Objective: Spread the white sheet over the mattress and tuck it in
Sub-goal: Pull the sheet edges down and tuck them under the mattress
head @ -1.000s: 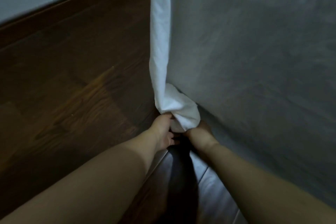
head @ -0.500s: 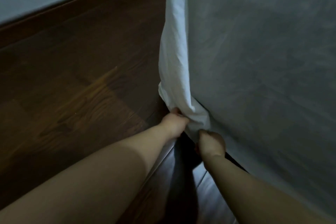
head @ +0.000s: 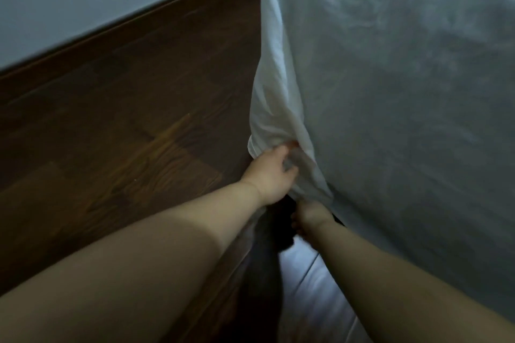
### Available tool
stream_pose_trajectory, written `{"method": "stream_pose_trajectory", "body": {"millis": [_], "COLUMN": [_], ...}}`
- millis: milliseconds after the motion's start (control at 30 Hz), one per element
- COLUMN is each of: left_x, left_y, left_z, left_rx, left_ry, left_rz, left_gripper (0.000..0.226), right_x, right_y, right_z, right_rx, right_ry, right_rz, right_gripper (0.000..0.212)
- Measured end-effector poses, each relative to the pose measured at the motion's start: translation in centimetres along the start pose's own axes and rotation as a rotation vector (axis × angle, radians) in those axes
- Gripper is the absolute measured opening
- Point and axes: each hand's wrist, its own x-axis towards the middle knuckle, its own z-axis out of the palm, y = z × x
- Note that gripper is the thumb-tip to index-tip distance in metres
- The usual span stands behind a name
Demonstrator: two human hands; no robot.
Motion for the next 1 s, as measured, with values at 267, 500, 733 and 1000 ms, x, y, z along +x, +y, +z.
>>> {"method": "stream_pose_trajectory", "body": {"millis": [267,500,733,1000], "left_x": [-8.6,-15.3,-10.2,1.9], "left_y": [11.5,33.2,47.0,49.3], "left_z": [-13.2,-30.4,-46.3,-61.3], "left_rx": [0.249,0.448,0.602,0.633], "left_ry": [-0.074,-0.251,-0.146,-0.226], "left_rz": [-0.436,-0.499,-0.256,-0.104], "left_gripper": [0.028,0.024,0.03,0.031], "right_x": [-17.7,-35.1,-42.3,-40.3], "right_y": [-12.3,-28.8,-48.7,-64.0], "right_z": [-7.7,-21.3,-28.7,-27.3], "right_rx": [-0.422,-0.404,-0.363,-0.28], "right_ry": [0.035,-0.102,-0.109,0.023], "right_rz": [-0.222,-0.282,-0.426,-0.224], "right_gripper": [0.033,0.03,0.016,0.021]}}
